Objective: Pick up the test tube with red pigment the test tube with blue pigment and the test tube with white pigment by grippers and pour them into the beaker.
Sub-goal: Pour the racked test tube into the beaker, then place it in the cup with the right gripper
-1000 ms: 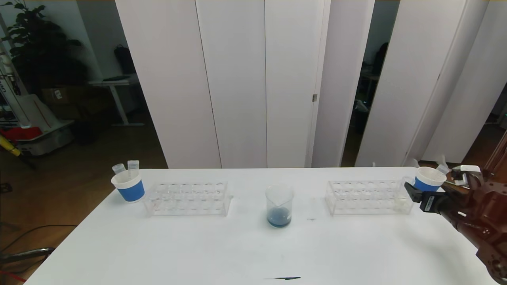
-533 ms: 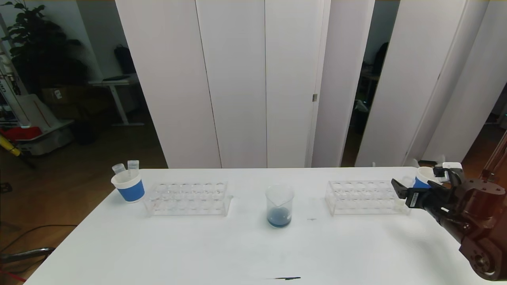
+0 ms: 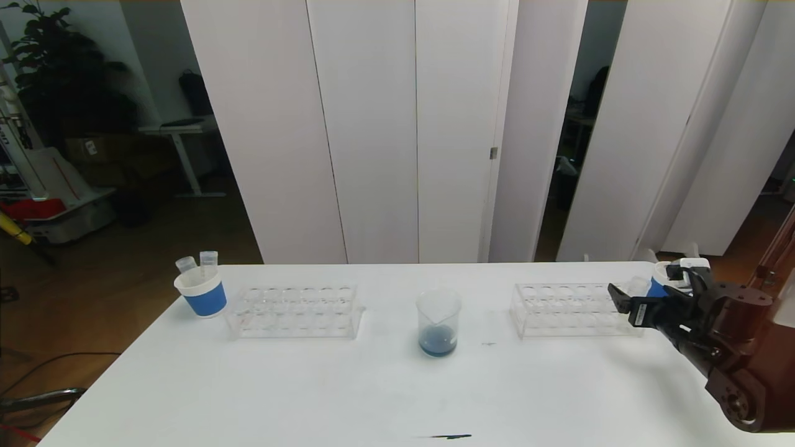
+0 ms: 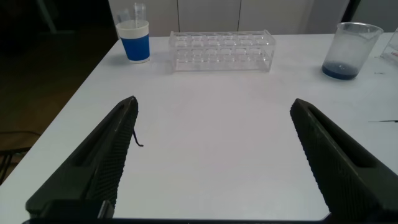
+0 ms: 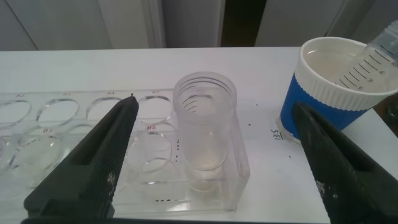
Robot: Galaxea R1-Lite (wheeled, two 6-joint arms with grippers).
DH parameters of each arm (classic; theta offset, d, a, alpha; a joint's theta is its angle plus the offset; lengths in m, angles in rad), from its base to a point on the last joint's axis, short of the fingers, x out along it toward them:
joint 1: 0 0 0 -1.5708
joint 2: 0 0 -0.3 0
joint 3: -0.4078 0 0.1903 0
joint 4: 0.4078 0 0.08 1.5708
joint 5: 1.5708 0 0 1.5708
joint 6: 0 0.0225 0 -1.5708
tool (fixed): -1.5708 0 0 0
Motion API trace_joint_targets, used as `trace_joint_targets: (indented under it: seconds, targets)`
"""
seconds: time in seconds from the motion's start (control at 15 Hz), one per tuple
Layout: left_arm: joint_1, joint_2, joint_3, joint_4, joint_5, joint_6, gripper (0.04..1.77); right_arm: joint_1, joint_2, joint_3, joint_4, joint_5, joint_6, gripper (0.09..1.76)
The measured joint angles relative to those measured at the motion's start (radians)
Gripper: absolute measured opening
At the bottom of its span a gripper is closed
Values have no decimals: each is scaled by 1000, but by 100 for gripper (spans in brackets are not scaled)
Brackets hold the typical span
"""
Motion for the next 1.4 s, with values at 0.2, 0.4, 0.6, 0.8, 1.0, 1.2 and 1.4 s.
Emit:
trace_joint_targets:
  seconds: [0.2, 0.4, 0.6, 0.8, 1.0, 1.2, 1.4]
  targets:
    - [0, 0, 0, 0, 0, 0, 175, 11, 13, -2, 0, 0, 0, 175]
    - [0, 0, 0, 0, 0, 0, 175, 24, 16, -7, 0, 0, -5, 175]
    - [0, 0, 0, 0, 0, 0, 175, 36, 19, -15, 0, 0, -11, 175]
    - [0, 0, 0, 0, 0, 0, 175, 39, 19, -19, 0, 0, -15, 175]
    - [0, 0, 0, 0, 0, 0, 175, 41, 19, -21, 0, -1, -15, 175]
    - [0, 0, 0, 0, 0, 0, 175, 41, 19, -23, 0, -1, -15, 175]
    - [0, 0, 0, 0, 0, 0, 175, 41, 19, -27, 0, -2, -15, 174]
